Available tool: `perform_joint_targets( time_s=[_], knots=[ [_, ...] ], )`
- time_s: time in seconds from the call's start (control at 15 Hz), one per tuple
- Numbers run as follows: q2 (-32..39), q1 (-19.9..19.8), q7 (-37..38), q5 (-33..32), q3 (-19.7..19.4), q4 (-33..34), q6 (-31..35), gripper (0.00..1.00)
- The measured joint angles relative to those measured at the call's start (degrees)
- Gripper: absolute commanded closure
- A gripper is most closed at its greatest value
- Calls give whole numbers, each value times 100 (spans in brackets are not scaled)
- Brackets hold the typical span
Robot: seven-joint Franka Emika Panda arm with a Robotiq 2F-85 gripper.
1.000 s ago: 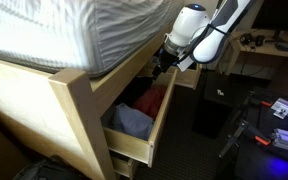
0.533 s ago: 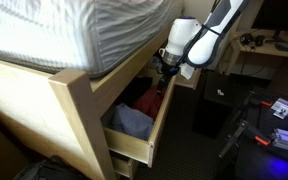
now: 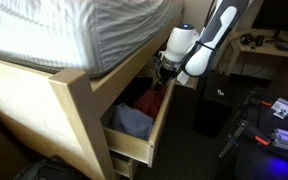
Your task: Pick up the orange cloth from the first drawer, put it in the second drawer on the right and close the second drawer.
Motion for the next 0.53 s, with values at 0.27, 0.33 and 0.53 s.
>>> perform_joint_targets(
  time_s=[0.27, 0.33, 0.53],
  knots=[
    [-23, -11, 0, 1, 15, 19, -1, 0],
    [-19, -9, 0, 3, 13, 19, -14, 0],
    [125, -1, 10, 62, -15, 110, -182, 0]
  ],
)
